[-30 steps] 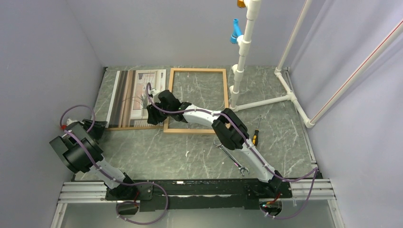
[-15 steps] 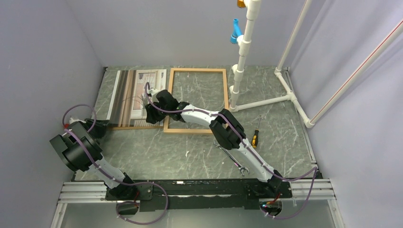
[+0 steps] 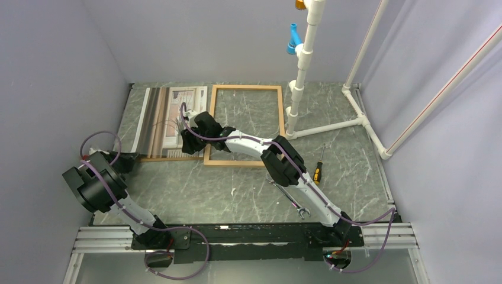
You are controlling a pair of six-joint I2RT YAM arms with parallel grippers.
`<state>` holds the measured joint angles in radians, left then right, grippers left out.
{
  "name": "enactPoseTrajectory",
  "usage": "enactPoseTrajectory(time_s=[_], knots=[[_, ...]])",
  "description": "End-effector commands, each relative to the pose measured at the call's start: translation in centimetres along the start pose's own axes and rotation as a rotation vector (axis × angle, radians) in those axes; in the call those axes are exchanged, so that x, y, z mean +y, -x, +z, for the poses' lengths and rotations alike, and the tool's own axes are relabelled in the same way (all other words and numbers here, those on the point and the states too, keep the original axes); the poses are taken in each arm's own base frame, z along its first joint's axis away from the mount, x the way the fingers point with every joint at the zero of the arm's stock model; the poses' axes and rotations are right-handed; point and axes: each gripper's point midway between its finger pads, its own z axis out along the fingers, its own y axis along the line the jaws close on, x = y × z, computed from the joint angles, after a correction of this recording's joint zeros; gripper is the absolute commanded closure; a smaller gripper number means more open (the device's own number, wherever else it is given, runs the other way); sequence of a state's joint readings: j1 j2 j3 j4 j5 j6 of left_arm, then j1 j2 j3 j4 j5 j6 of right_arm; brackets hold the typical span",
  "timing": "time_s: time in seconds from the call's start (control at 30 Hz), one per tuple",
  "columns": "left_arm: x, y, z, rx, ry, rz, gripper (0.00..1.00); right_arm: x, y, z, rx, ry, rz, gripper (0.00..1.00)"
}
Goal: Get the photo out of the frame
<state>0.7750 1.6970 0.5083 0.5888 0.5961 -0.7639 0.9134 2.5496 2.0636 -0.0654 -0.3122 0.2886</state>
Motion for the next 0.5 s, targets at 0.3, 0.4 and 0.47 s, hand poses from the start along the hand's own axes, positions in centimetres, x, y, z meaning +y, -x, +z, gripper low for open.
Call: enactPoseTrajectory(time_s=[0.3,0.4,0.47], knots=[[-1.2,1.2,-0.3,-0.022,0.015,-0.033,1.00,0.8,0.8,-1.1,0.031,-0.024,-0.065,0.48],[-0.1,0.7,-0.7,0.021,0.115,-0.089,1.00,1.5,2.1,-2.2,0.019,-0.039,-0.172,0.42],[0.3,0.5,-1.1,0.045,0.169,-0.119,1.00,1.7,3.2,-2.8,0.004,-0.062,-0.257,0.34]])
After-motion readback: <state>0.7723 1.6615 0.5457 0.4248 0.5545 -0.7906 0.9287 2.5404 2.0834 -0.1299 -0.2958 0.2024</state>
